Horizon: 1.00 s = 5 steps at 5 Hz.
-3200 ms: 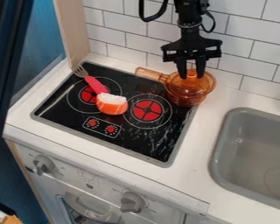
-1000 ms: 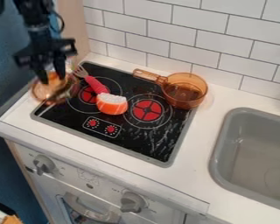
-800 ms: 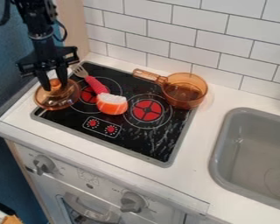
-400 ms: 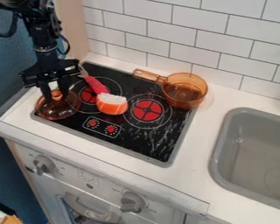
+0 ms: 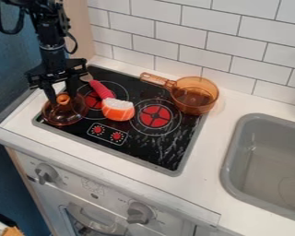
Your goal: Move the pot lid and put it on the lower left side of the stove
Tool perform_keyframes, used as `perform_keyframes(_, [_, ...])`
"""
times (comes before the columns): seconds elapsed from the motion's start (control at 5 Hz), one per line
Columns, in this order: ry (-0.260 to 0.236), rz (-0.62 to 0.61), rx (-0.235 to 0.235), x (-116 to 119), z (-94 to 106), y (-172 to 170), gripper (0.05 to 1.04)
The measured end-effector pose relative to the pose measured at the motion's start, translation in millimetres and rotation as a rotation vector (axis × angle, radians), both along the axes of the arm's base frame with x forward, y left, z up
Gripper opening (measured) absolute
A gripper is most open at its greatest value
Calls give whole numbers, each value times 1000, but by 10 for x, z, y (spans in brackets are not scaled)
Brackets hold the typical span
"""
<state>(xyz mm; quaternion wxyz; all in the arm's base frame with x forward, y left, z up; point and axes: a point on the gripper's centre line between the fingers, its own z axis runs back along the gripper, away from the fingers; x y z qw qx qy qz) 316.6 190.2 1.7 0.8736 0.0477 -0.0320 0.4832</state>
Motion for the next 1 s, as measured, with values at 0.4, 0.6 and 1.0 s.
perform_keyframes(0.4, [8,-17,13,17,2,-28,1003])
perform_keyframes(0.6, [-2,-28,9,13,20,-114,999])
perform_keyframes(1.0, [-168,-25,-3,43,556,-201,999])
